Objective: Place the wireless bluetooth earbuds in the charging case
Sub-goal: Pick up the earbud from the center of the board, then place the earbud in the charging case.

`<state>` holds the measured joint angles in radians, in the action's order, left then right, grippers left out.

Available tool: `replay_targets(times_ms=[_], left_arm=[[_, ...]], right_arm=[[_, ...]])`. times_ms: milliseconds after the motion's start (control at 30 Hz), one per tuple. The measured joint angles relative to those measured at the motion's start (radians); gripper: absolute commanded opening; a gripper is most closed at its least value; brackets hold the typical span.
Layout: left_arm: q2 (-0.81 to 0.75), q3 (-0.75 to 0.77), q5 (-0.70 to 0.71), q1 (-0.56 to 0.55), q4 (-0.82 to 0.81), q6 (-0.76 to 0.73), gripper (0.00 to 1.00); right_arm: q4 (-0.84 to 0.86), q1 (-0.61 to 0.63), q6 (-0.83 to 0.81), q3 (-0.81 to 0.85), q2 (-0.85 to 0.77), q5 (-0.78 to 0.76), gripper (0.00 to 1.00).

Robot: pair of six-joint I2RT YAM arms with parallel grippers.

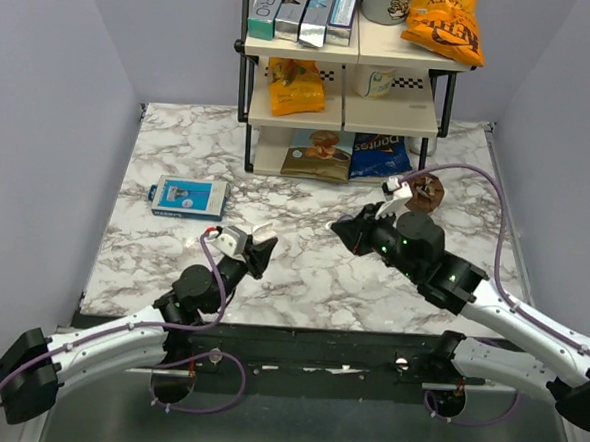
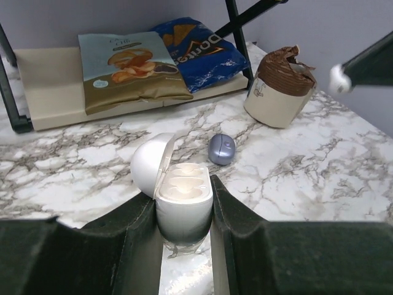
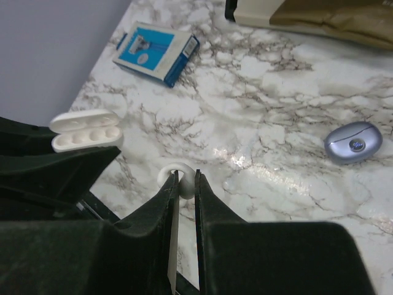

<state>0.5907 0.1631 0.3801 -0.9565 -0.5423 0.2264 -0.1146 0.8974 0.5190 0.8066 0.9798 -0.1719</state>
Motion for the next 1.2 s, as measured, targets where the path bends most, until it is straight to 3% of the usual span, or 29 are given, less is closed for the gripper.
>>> replay_targets(times_ms=[300, 433, 800, 1200], left_arm=[[0.387, -0.001, -0.179, 0.000, -0.506, -0.174, 0.00], [0.532, 0.043, -0.297, 0.018, -0.646, -0.193, 0.00], [0.730, 0.174, -0.558, 0.056, -0.735, -0.146, 0.00], [0.757, 0.229, -0.648, 0.058, -0.746, -0.093, 0.00]], right_arm=[[-0.003, 0.027, -0.081, 0.000, -0.105, -0.022, 0.01], [-0.002, 0.037, -0.116, 0.000, -0.133, -0.018, 0.01], [0.001, 0.046, -0.180, 0.000, -0.215, 0.041, 0.01], [0.007, 0.053, -0.183, 0.000, -0.165, 0.093, 0.00]])
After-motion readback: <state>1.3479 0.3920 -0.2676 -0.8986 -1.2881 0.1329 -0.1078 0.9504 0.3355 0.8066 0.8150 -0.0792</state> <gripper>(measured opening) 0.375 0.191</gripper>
